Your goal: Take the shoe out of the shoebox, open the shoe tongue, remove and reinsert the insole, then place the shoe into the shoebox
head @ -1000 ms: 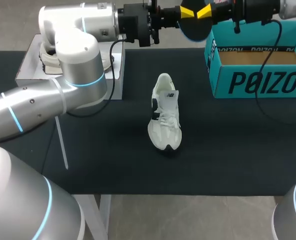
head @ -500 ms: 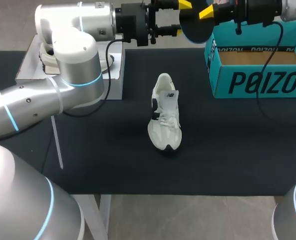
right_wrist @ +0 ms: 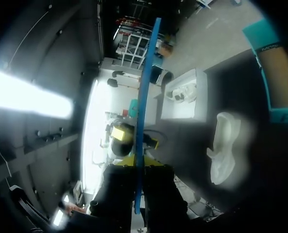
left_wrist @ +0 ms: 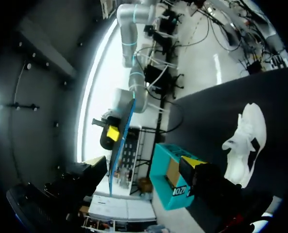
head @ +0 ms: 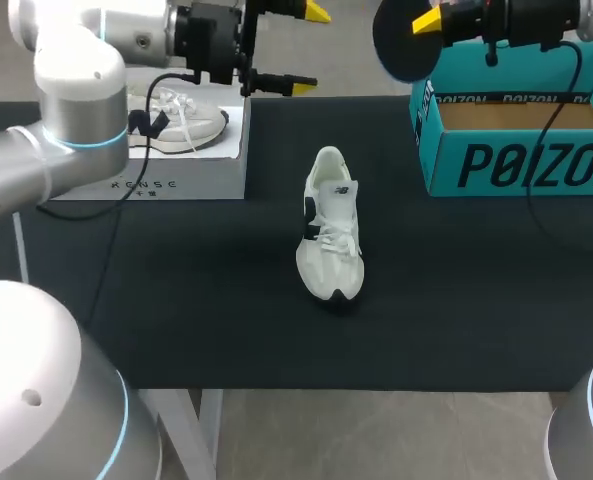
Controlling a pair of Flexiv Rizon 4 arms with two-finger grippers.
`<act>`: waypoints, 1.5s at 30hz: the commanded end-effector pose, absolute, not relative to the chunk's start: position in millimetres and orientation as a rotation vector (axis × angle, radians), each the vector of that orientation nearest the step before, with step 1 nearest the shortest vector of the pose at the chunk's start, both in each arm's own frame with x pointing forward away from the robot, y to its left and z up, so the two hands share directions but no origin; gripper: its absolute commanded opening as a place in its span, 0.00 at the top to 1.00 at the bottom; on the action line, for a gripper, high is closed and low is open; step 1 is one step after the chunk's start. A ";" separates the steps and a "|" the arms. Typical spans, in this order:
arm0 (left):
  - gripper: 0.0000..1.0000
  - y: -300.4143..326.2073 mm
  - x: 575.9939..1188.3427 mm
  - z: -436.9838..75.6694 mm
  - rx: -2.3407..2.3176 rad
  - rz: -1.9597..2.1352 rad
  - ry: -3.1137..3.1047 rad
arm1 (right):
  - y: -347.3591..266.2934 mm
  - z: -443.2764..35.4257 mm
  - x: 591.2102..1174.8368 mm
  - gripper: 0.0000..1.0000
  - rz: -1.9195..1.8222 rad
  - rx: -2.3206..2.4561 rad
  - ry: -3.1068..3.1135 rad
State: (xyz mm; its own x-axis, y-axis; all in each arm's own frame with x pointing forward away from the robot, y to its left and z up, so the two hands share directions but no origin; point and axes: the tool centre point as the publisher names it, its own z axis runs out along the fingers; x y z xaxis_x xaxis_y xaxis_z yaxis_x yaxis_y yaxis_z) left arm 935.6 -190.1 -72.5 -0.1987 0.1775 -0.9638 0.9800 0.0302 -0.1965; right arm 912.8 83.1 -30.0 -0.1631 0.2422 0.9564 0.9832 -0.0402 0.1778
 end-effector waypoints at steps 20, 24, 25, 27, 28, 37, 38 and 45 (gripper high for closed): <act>0.00 -29.9 884.0 -76.4 1.176 -1.097 1.587 | 84.8 -32.4 910.6 1.00 -1.235 -1.344 -1.505; 0.00 -15.5 907.7 -71.9 1.130 -1.060 1.589 | 85.3 -32.3 908.6 1.00 -1.229 -1.342 -1.510; 0.00 -13.8 912.8 -70.4 1.126 -1.061 1.585 | 85.2 -32.1 908.2 1.00 -1.229 -1.340 -1.512; 0.00 -11.5 922.4 -68.2 1.125 -1.035 1.585 | 85.0 -31.1 907.4 1.00 -1.233 -1.338 -1.515; 0.00 -10.8 927.0 -67.3 1.126 -1.031 1.582 | 84.9 -30.9 907.2 1.00 -1.235 -1.337 -1.516; 0.00 -21.3 948.1 -63.1 1.154 -1.005 1.598 | 86.4 -28.7 908.2 1.00 -1.278 -1.324 -1.534; 0.00 -21.3 948.1 -63.1 1.154 -1.005 1.598 | 86.9 -28.0 908.8 1.00 -1.287 -1.323 -1.541; 0.00 -21.3 948.1 -63.1 1.154 -1.005 1.598 | 90.2 -23.9 914.1 1.00 -1.356 -1.290 -1.556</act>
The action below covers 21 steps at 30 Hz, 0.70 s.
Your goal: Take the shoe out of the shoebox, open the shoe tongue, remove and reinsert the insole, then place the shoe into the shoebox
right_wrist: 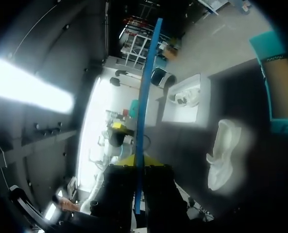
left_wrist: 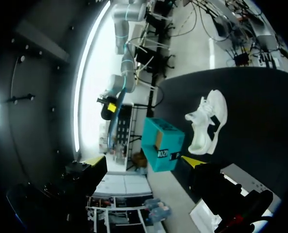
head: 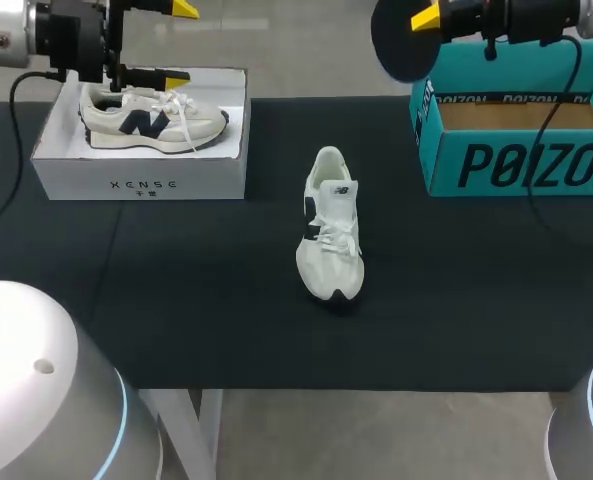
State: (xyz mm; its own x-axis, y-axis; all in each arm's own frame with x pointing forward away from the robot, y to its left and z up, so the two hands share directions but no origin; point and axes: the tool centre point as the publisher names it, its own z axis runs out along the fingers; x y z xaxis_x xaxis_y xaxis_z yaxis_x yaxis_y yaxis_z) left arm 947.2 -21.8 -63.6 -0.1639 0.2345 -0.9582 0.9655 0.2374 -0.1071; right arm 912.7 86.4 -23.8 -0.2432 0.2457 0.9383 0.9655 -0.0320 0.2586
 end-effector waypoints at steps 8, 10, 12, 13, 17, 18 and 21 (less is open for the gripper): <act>0.00 -21.3 948.1 -63.1 1.154 -1.005 1.598 | 89.4 -13.3 923.4 1.00 -1.574 -1.238 -1.635; 0.00 -21.3 948.1 -63.1 1.154 -1.005 1.598 | 89.5 -13.2 925.8 1.00 -1.574 -1.230 -1.650; 0.00 -21.3 948.1 -63.1 1.154 -1.005 1.598 | 90.5 -13.7 928.8 1.00 -1.574 -1.211 -1.650; 0.00 -21.3 948.1 -63.1 1.154 -1.005 1.598 | 91.6 -13.2 929.6 1.00 -1.567 -1.206 -1.667; 0.00 -21.3 948.1 -63.1 1.154 -1.005 1.598 | 94.8 -12.1 930.1 1.00 -1.509 -1.156 -1.699; 0.00 -21.3 948.1 -63.1 1.154 -1.005 1.598 | 94.8 -12.1 930.1 1.00 -1.509 -1.156 -1.699; 0.00 -21.3 948.1 -63.1 1.154 -1.005 1.598 | 94.8 -12.1 930.1 1.00 -1.509 -1.156 -1.699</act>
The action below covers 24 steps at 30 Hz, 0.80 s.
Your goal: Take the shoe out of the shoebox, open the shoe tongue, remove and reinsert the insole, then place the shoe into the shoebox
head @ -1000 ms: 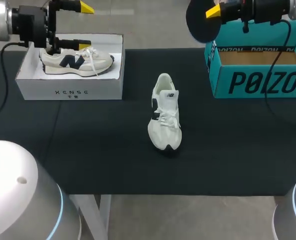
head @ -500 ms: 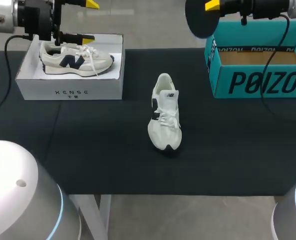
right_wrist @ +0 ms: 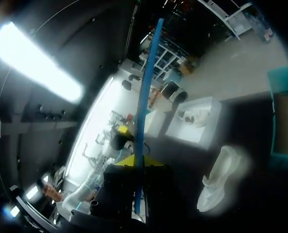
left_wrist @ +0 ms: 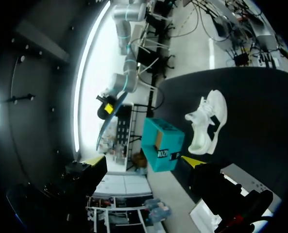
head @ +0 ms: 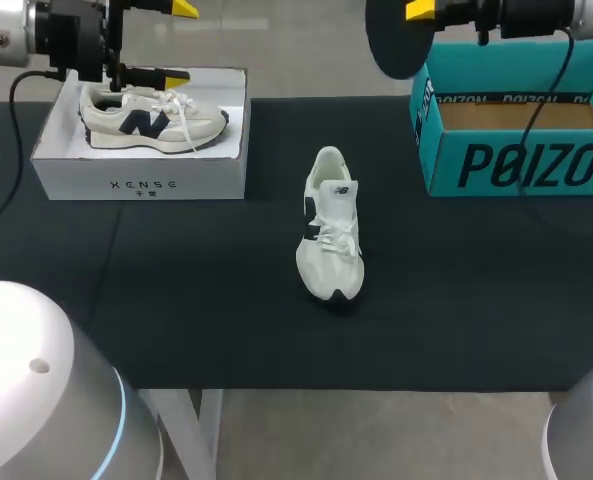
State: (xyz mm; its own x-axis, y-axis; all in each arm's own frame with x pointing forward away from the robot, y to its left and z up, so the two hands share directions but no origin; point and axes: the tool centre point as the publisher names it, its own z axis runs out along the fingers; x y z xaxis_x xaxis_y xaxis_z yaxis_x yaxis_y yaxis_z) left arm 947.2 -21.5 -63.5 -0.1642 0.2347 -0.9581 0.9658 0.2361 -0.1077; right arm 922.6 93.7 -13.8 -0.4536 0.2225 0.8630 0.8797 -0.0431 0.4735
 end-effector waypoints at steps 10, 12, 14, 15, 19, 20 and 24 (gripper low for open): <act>0.00 -21.3 948.1 -63.1 1.154 -1.005 1.598 | 102.0 -38.3 947.9 1.00 -1.665 -1.189 -1.946; 0.00 -21.3 948.1 -63.1 1.154 -1.005 1.598 | 107.3 -49.2 958.4 1.00 -1.715 -1.136 -1.967; 0.00 -21.3 948.1 -63.1 1.154 -1.005 1.598 | 109.9 -55.1 967.7 1.00 -1.706 -1.130 -1.990; 0.00 -21.3 948.1 -63.1 1.154 -1.005 1.598 | 112.0 -57.1 970.3 1.00 -1.692 -1.106 -2.040; 0.00 -21.3 948.1 -63.1 1.154 -1.005 1.598 | 113.6 -73.3 976.5 1.00 -1.643 -1.069 -2.097; 0.00 -21.3 948.1 -63.1 1.154 -1.005 1.598 | 113.8 -78.7 976.8 1.00 -1.632 -1.061 -2.097; 0.00 -21.3 948.1 -63.1 1.154 -1.005 1.598 | 117.5 -113.6 975.7 1.00 -1.589 -1.047 -2.124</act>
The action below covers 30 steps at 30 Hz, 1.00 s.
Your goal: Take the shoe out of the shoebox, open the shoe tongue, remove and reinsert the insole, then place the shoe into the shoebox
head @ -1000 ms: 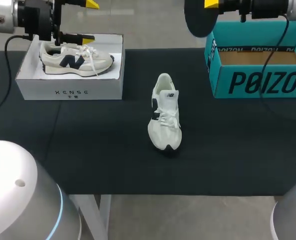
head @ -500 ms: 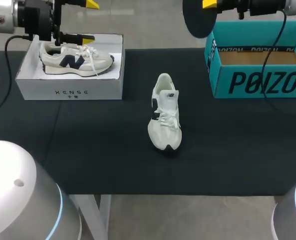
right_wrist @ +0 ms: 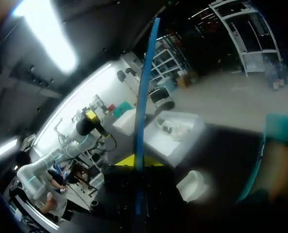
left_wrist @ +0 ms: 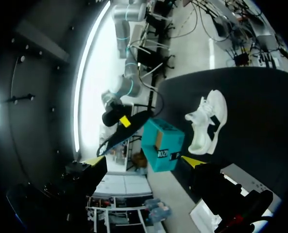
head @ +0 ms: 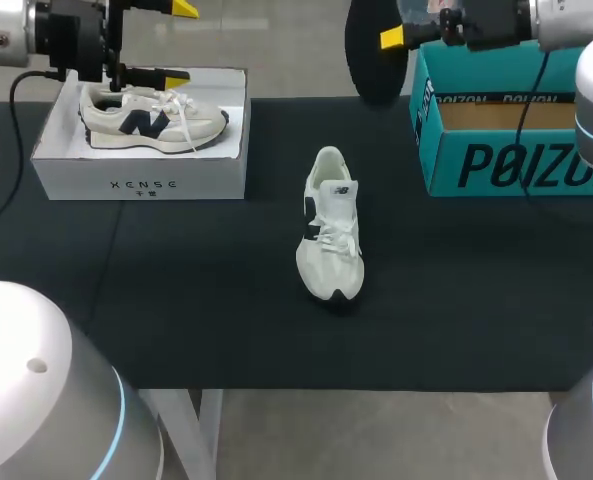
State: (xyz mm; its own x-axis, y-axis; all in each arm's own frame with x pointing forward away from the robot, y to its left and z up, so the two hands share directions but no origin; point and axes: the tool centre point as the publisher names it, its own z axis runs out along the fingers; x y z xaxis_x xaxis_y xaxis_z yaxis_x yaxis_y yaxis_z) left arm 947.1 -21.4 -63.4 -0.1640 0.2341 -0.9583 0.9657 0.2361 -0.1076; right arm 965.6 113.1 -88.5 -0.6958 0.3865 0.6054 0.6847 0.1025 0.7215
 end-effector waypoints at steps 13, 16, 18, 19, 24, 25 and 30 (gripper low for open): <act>0.00 -21.3 948.1 -63.1 1.154 -1.005 1.598 | 122.9 -175.2 973.0 1.00 -1.541 -1.063 -2.131; 0.00 -21.3 948.1 -63.1 1.154 -1.005 1.598 | 122.9 -175.2 973.0 1.00 -1.541 -1.063 -2.131; 0.00 -21.3 948.1 -63.1 1.154 -1.005 1.598 | 122.9 -175.2 973.0 1.00 -1.541 -1.063 -2.131; 0.00 -21.3 948.1 -63.1 1.154 -1.005 1.598 | 122.9 -175.2 973.0 1.00 -1.541 -1.063 -2.131; 0.00 -21.3 948.1 -63.1 1.154 -1.005 1.598 | 125.9 -179.6 977.6 1.00 -1.540 -1.072 -2.138; 0.00 -21.3 948.1 -63.1 1.154 -1.005 1.598 | 129.1 -183.4 981.2 1.00 -1.549 -1.089 -2.151; 0.00 -21.3 948.1 -63.1 1.154 -1.005 1.598 | 142.3 -203.6 994.6 1.00 -1.627 -1.192 -2.104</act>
State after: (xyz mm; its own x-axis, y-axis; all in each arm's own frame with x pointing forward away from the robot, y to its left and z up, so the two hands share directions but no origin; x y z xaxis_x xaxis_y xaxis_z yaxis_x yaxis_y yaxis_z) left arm 947.2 -21.2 -63.3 -0.1642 0.2344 -0.9582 0.9657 0.2361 -0.1078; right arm 990.4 124.2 -188.8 -0.6562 0.4421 0.6115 0.7159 0.1088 0.6896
